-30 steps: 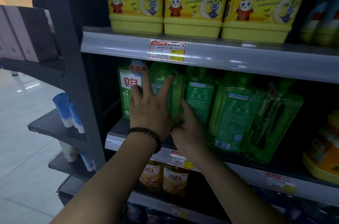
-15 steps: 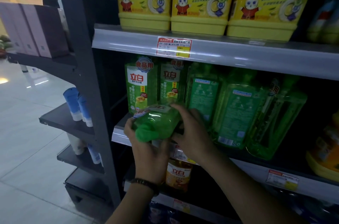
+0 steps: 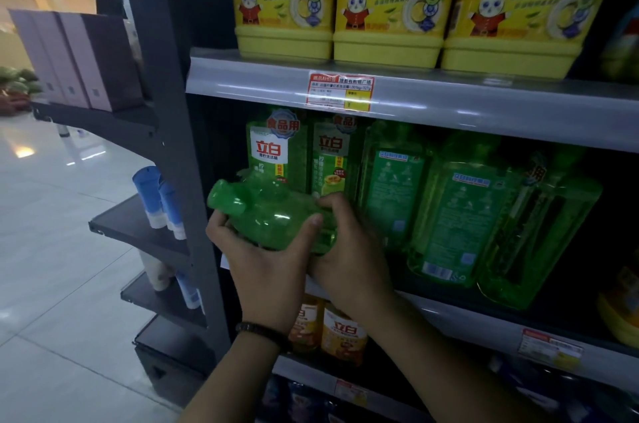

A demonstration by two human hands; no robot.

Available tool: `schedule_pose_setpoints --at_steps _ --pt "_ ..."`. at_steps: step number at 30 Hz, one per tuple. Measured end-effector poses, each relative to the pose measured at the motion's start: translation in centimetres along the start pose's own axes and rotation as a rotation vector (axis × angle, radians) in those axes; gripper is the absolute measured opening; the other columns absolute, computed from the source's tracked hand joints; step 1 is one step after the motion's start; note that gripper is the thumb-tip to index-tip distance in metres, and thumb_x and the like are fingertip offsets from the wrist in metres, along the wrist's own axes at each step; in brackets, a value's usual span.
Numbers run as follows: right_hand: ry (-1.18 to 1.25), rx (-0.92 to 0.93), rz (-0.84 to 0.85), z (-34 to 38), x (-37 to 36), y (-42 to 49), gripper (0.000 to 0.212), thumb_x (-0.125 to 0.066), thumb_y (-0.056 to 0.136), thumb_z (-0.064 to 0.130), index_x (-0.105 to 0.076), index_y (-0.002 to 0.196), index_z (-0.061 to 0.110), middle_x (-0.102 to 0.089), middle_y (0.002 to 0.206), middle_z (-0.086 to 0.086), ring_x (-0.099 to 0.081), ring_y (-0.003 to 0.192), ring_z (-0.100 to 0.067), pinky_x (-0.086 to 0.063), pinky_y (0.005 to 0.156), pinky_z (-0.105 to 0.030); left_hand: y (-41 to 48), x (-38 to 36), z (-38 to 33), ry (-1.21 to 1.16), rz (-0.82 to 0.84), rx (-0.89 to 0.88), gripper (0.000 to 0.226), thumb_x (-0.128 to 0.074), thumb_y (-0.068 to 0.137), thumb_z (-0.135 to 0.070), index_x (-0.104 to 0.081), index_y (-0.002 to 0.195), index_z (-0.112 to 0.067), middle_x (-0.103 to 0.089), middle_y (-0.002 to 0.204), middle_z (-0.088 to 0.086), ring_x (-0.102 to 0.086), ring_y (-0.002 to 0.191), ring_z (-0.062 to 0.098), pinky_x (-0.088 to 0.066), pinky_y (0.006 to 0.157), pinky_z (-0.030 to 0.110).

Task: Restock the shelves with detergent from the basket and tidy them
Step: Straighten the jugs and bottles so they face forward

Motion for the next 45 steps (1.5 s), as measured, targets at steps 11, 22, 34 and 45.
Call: schedule_pose_setpoints --at_steps 11,22,34,45 --pt "-0.049 -0.089 0.183 -3.5 1.9 1.0 0.07 -0.08 0.093 0.038 -0.048 0.155 0.034 -0.046 0.148 0.008 -0.049 0.124 -0.007 -0.045 0.111 -0.034 3.0 2.7 3.4 -0.078 0.105 0.23 0.083 -0.096 0.056 -0.028 -0.054 0.127 -0.025 -0.074 0.126 0.008 -0.075 0.113 0.029 -0.06 0.096 0.055" --pt "-0.286 -0.034 0.163 -2.9 4.0 0.5 0.112 -0.089 0.075 0.058 -0.023 0.165 0.048 -0.044 0.152 0.011 -0.032 0.142 -0.018 -0.04 0.113 -0.042 2.8 1.5 1.7 -0.169 0.507 0.245 0.067 -0.093 0.068 -0.005 -0.06 0.126 -0.009 -0.076 0.124 0.016 -0.074 0.115 0.034 -0.063 0.089 0.037" --pt "-0.027 -0.172 0.117 -2.0 0.5 0.6 0.06 -0.085 0.087 0.045 -0.056 0.135 0.025 -0.075 0.124 0.009 -0.072 0.108 -0.012 -0.062 0.093 -0.036 8.2 -2.5 -1.1 0.058 0.906 0.133 0.071 -0.086 0.079 0.008 -0.05 0.138 -0.01 -0.063 0.143 0.016 -0.063 0.131 0.038 -0.054 0.106 0.054" --pt "-0.047 -0.221 0.073 -2.1 0.2 1.5 0.066 -0.051 0.089 0.081 -0.044 0.136 0.036 -0.072 0.125 0.004 -0.072 0.105 -0.023 -0.062 0.086 -0.047 9.4 -2.1 0.4 0.099 0.839 0.127 0.069 -0.076 0.096 -0.018 -0.047 0.155 -0.038 -0.063 0.147 0.01 -0.063 0.134 0.032 -0.048 0.112 0.06"
Point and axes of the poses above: each hand's wrist, its own y-axis towards the middle knuckle, its own x-axis out of the back of the hand, z = x × y, the point moved 8 cm from there along y, towards the middle knuckle
